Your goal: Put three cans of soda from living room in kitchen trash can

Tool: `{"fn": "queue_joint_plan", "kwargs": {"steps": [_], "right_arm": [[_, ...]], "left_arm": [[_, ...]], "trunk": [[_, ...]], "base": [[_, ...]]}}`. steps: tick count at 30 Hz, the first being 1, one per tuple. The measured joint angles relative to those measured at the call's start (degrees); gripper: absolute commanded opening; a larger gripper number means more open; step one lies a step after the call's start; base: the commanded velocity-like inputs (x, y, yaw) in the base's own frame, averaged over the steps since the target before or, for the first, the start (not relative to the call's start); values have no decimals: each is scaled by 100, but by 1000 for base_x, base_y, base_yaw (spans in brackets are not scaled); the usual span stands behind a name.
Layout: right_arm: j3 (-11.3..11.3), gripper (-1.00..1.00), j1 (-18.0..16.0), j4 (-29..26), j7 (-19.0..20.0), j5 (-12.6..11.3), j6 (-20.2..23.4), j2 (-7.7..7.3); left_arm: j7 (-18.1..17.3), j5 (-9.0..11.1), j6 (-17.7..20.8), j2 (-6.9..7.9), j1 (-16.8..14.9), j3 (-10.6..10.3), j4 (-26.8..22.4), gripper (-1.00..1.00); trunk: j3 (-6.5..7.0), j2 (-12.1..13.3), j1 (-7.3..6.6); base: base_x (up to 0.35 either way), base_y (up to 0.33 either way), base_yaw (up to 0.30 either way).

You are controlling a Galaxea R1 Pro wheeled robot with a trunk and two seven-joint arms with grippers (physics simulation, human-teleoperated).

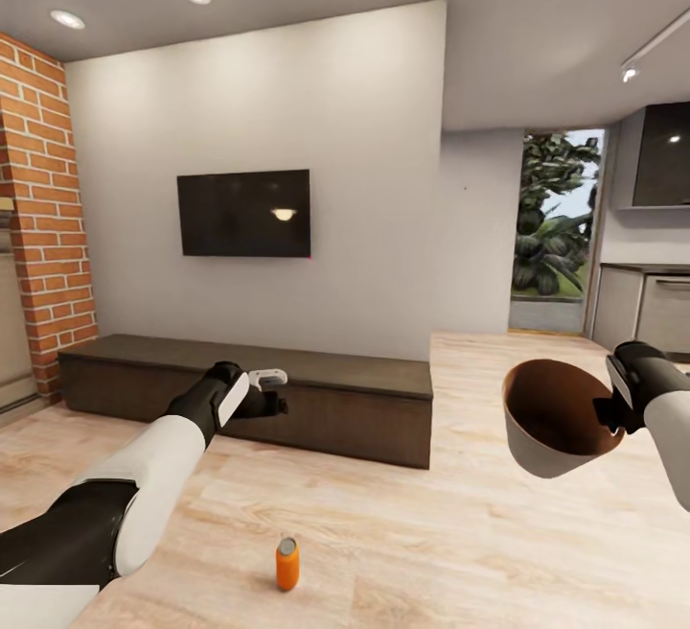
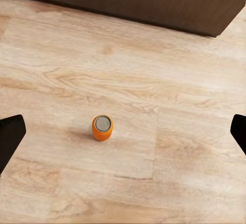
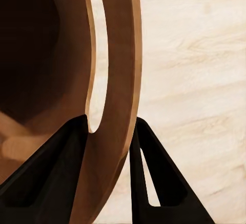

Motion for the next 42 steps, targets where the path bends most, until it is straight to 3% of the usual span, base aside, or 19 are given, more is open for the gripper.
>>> {"fn": "queue_joint_plan", "kwargs": {"steps": [16,24,42], "right_arm": [[-22,-100,-2,49,3,-24,0,0],[-21,-100,-2,50,1,-5,0,-7],[-20,-100,9,50,0,1,0,-15]], "left_arm": [[29,-7,-40,-9,19,-6,-4,100],[53,-22,-238,-4,50,-11,-7,100],[61,-9,-278,-10,53,-12,-9,100]], "trunk": [[0,0,0],[0,0,0],[0,0,0]], "base": [[306,0,0],[71,0,0],[28,7,0]]}}
